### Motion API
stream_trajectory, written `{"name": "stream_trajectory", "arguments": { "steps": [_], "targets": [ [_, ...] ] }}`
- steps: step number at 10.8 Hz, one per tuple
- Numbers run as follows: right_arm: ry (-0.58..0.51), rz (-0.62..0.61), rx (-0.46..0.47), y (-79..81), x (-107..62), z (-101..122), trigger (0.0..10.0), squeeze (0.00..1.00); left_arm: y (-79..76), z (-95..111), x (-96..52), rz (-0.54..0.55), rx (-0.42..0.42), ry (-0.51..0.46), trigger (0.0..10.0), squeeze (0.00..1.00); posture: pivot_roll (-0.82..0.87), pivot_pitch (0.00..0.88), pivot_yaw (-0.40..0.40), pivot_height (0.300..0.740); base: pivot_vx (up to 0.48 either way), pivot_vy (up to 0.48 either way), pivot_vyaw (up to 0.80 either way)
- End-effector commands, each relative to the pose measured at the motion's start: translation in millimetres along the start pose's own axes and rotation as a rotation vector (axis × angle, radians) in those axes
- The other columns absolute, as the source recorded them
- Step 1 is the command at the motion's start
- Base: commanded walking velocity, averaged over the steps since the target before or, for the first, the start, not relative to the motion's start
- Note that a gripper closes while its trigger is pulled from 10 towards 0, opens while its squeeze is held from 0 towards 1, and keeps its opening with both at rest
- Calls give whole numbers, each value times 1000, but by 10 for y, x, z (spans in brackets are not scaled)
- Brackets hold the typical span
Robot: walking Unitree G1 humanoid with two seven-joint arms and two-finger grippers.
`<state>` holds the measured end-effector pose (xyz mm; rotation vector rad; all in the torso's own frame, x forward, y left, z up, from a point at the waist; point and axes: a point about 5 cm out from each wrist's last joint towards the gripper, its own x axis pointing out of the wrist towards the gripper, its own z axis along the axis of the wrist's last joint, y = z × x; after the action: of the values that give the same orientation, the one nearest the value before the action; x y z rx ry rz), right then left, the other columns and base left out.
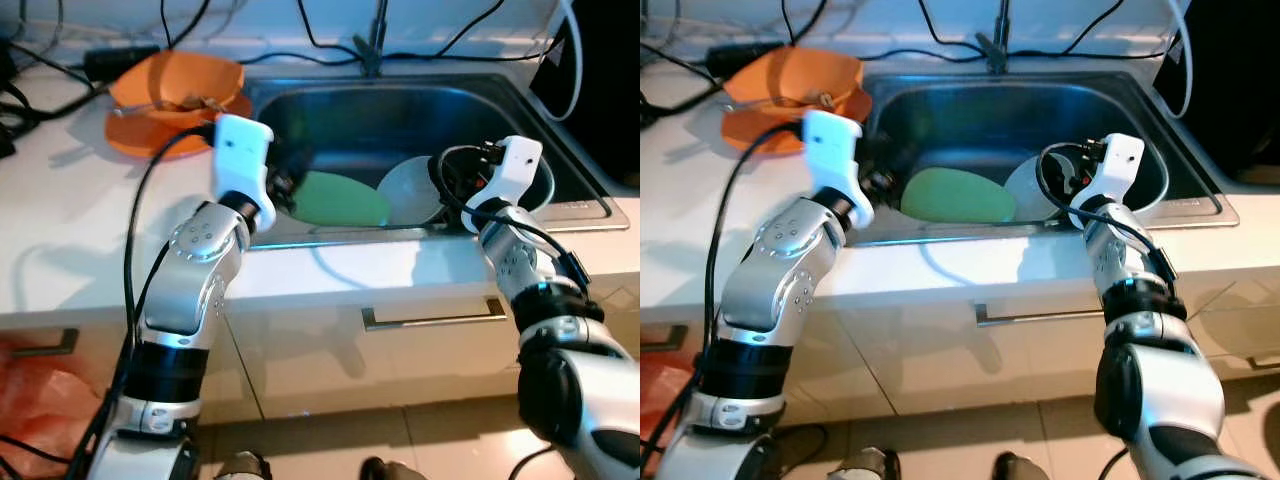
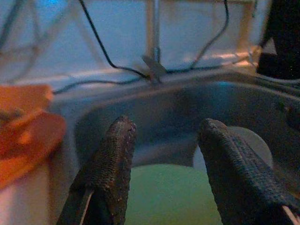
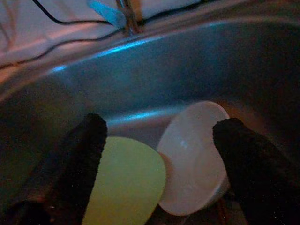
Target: Kitchen organization
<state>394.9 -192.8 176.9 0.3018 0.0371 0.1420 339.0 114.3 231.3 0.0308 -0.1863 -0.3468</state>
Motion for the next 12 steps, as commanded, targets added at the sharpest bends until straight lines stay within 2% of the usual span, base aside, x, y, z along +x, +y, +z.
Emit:
{"name": "stream_trajectory", "arguments": {
  "steps": [1, 2, 3, 4, 5, 7, 8, 10, 12],
  "targets": [
    [-11, 10, -22, 53, -16, 1, 10000, 1000, 87, -54, -48, 72, -8, -10, 10000, 0, 65, 34, 34, 740, 0, 0, 0],
    [-29, 10, -34, 101, -54, -37, 10000, 925, 173, -134, -111, 138, 18, -15, 10000, 0, 66, 32, 43, 740, 0, 0, 0],
    [-53, 3, -31, 123, -88, -75, 10000, 0, 262, -214, -161, 191, 30, -5, 10000, 0, 74, 30, 49, 740, 0, 0, 0],
    [-57, -4, 28, 165, -108, -166, 10000, 0, 371, -285, -223, 246, 46, 11, 10000, 0, 100, 27, 65, 740, 0, 0, 0],
    [-54, 40, 16, 279, -114, -230, 10000, 0, 434, -247, -247, 263, 112, -15, 10000, 0, 145, 5, 74, 740, 0, 0, 800],
    [-30, 19, 18, 351, -93, -339, 10000, 0, 583, -240, -285, 340, 107, -30, 10000, 0, 165, 0, 80, 740, 0, 0, 800],
    [-63, 6, 59, 400, -81, -295, 10000, 0, 603, -269, -289, 343, 109, -33, 10000, 0, 174, 0, 75, 740, 0, 0, 0],
    [-94, -35, 46, 356, -120, -261, 10000, 0, 600, -388, -347, 359, 69, -10, 10000, 0, 155, 0, 72, 740, 0, 0, 0],
    [-108, -47, 51, 319, -219, -304, 10000, 0, 494, -475, -336, 330, 30, 6, 10000, 0, 132, 0, 59, 740, 0, 0, 0]
  ]
}}
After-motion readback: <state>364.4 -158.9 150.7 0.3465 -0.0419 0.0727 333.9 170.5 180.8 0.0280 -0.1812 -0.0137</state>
